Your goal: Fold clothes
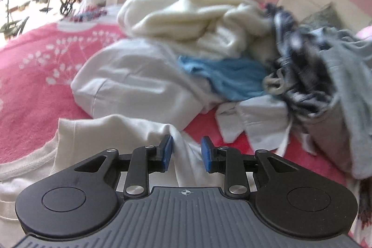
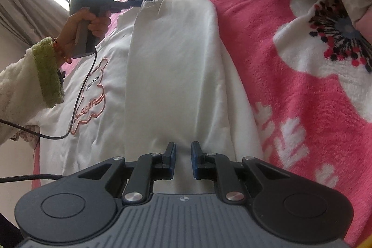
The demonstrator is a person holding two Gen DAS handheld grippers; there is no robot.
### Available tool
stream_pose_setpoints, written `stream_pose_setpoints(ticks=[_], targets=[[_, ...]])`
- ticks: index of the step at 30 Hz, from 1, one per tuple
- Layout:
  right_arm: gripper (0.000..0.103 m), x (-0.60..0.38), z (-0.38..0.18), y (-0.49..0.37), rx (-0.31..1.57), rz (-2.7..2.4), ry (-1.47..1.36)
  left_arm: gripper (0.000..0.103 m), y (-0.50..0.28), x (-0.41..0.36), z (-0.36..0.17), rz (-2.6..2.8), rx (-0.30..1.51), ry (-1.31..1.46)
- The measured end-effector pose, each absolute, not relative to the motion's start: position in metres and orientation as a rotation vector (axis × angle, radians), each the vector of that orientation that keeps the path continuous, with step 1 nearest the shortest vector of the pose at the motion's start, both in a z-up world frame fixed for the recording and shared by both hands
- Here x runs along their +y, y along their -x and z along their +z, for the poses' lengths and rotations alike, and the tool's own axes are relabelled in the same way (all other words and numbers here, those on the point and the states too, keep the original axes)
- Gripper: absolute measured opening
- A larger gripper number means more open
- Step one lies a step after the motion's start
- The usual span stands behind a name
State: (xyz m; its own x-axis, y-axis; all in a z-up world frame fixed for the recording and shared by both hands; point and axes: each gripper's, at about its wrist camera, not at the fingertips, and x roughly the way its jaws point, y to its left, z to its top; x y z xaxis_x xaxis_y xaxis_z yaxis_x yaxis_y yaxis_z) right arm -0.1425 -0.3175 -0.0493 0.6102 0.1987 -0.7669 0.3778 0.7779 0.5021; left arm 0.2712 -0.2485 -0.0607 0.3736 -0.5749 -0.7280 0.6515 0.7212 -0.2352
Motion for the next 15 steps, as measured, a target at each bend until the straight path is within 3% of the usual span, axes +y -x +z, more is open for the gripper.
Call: stream_pose_setpoints(ticks=[3,10,15], targets=[[0.014,-0.319,-0.050,0.143,0.925,-0.114,-0.705,0.003,-0.282,-0.236,-0.066,-0.773,0.943,0.008],[0.014,-0.319,-0.051,0.144,0.915,-0.120,-0.720,0.002,-0.304,-0.174,-0.080,-0.805,0.988,0.561],[0.014,-0.321,-0.052,0.147,0.905,-0.125,-0.748,0.002,-0.311,-0.162,-0.096,-0.789,1.024,0.689]])
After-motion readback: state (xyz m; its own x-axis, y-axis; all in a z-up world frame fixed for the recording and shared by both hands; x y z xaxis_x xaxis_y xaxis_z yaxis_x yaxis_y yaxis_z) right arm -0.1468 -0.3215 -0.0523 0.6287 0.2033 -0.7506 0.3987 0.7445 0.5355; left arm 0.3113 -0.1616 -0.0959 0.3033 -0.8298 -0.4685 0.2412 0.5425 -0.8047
